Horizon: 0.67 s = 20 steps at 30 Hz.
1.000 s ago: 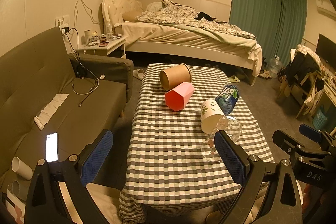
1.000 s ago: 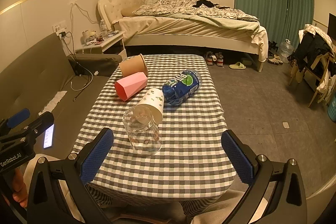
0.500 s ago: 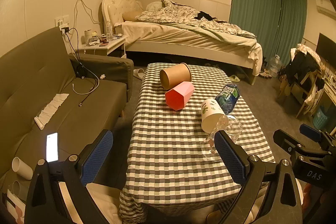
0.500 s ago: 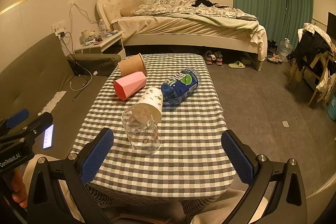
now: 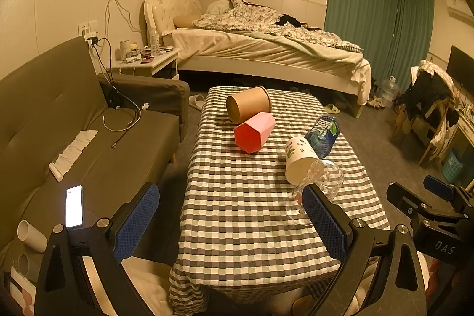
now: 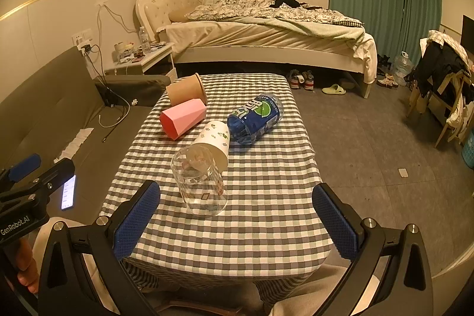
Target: Flip cup upside down
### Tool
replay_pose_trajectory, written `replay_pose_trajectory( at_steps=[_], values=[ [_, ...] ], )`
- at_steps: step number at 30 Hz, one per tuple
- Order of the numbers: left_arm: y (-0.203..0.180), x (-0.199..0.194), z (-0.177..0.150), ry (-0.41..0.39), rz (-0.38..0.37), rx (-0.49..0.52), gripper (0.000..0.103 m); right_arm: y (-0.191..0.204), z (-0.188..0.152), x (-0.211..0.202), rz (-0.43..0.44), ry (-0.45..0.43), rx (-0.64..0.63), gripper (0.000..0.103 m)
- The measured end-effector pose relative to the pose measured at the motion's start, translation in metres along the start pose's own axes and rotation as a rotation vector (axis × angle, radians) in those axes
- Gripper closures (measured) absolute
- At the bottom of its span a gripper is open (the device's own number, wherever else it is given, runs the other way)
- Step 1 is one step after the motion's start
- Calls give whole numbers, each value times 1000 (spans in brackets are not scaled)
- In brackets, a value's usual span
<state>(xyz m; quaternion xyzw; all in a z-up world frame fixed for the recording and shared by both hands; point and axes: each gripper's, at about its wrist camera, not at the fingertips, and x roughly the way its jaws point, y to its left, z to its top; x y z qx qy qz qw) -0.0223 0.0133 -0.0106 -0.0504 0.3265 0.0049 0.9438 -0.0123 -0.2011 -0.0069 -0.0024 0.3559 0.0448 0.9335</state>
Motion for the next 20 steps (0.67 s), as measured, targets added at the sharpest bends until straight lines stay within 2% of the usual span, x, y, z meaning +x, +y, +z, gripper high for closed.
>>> replay_pose_trajectory(
  at_steps=[15, 20],
  values=[
    [1, -1, -3, 2, 1, 3, 3, 1, -5, 2, -1, 7, 5, 0],
    [3, -4, -7, -26, 10, 2, 3, 1, -5, 2, -1, 7, 5, 0]
  ],
)
